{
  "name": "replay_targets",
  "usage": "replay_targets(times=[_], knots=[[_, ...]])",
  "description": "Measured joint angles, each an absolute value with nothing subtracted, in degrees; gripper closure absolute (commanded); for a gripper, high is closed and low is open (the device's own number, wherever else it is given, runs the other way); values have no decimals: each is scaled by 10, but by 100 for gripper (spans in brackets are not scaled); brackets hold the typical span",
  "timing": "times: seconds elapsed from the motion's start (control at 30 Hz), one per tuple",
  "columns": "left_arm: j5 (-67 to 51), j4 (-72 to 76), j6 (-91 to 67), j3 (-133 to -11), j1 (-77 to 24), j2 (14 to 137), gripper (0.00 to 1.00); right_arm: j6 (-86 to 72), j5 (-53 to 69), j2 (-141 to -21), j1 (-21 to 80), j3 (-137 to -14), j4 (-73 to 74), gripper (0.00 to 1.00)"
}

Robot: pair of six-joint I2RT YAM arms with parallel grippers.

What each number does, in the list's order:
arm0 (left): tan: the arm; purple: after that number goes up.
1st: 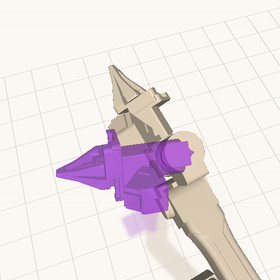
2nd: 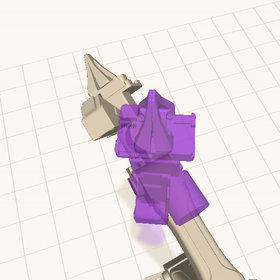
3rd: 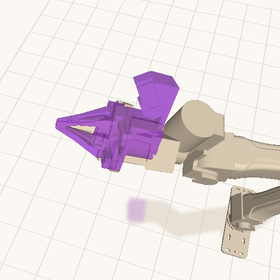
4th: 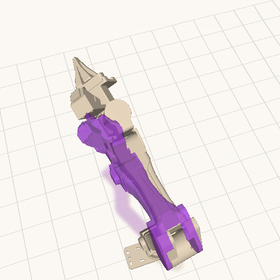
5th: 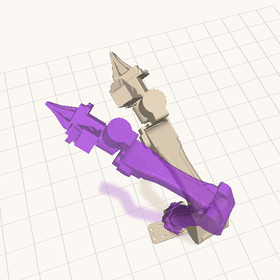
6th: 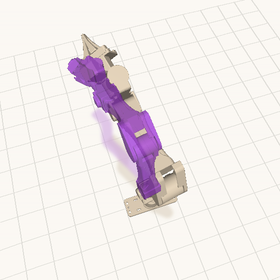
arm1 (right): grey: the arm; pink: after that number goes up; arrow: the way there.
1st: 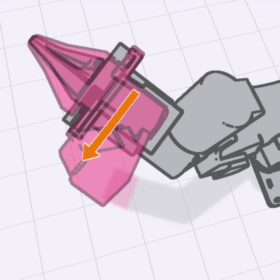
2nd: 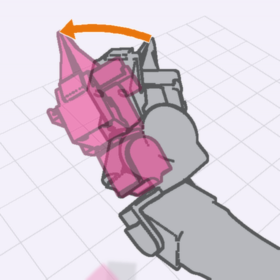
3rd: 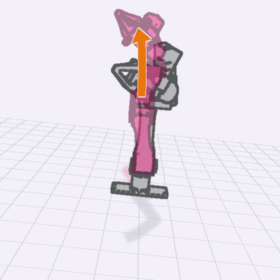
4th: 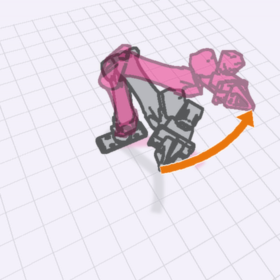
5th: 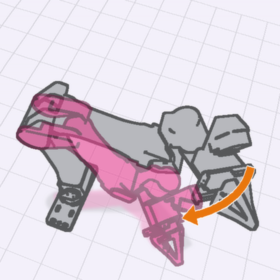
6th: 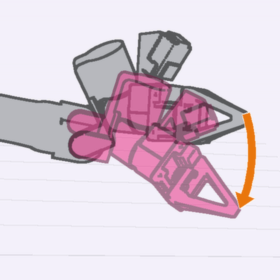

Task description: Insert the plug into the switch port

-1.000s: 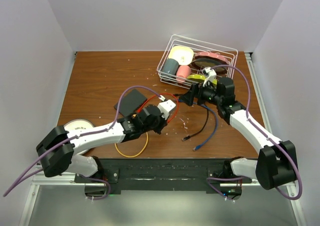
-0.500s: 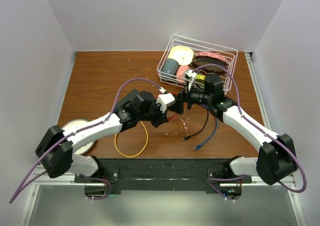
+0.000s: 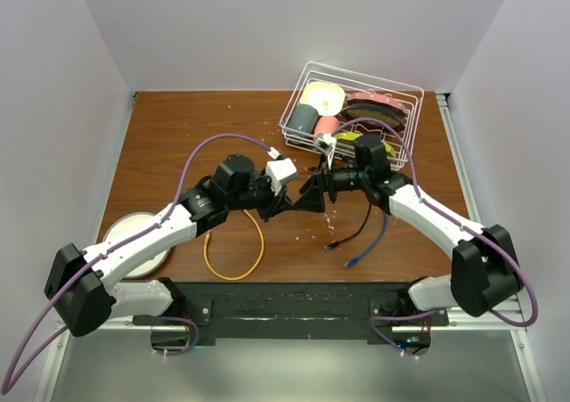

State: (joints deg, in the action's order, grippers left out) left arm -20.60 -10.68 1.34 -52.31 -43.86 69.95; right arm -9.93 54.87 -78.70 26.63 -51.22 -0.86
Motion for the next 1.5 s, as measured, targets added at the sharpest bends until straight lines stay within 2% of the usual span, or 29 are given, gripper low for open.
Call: replay_targets(times=[0.1, 0.13, 0.23, 0.37, 0.57, 0.7, 0.8, 0.9, 0.97, 1.1, 1.17, 1.23, 1.27, 1.37, 1.4, 1.43, 1.5], knots=[[-216, -113, 18, -527, -438, 699, 100, -97, 557, -787, 270, -513, -8, 30], [-219, -115, 20, -530, -437, 699, 100, -95, 562, -787, 273, -514, -7, 37], [-223, -118, 23, -537, -437, 698, 100, -87, 568, -788, 280, -521, -1, 44], [-223, -124, 28, -543, -436, 696, 100, -77, 581, -798, 289, -534, 7, 60], [-222, -148, 39, -552, -434, 696, 100, -65, 586, -802, 296, -545, 31, 62], [-223, -155, 42, -559, -432, 696, 100, -57, 585, -802, 296, -555, 44, 56], [-223, -155, 43, -561, -432, 695, 100, -50, 582, -802, 296, -559, 53, 55], [-223, -156, 44, -561, -431, 694, 100, -43, 580, -802, 297, -563, 68, 46], [-223, -156, 44, -562, -431, 694, 100, -37, 580, -802, 297, -568, 79, 44], [-223, -156, 52, -562, -431, 693, 100, -27, 578, -802, 299, -577, 98, 48], [-223, -156, 52, -562, -431, 693, 100, -23, 575, -802, 299, -580, 103, 57], [-224, -157, 52, -562, -431, 692, 100, -21, 569, -802, 299, -580, 107, 59], [-224, -157, 52, -562, -431, 691, 100, -20, 565, -802, 299, -580, 109, 64], [-223, -158, 53, -562, -431, 691, 100, -18, 565, -802, 299, -580, 113, 85], [-223, -160, 54, -562, -431, 691, 100, -16, 565, -802, 299, -580, 115, 95], [-223, -162, 55, -562, -430, 690, 100, -14, 564, -802, 299, -580, 118, 99], [-223, -166, 57, -562, -430, 686, 100, -11, 561, -803, 299, -581, 123, 100]])
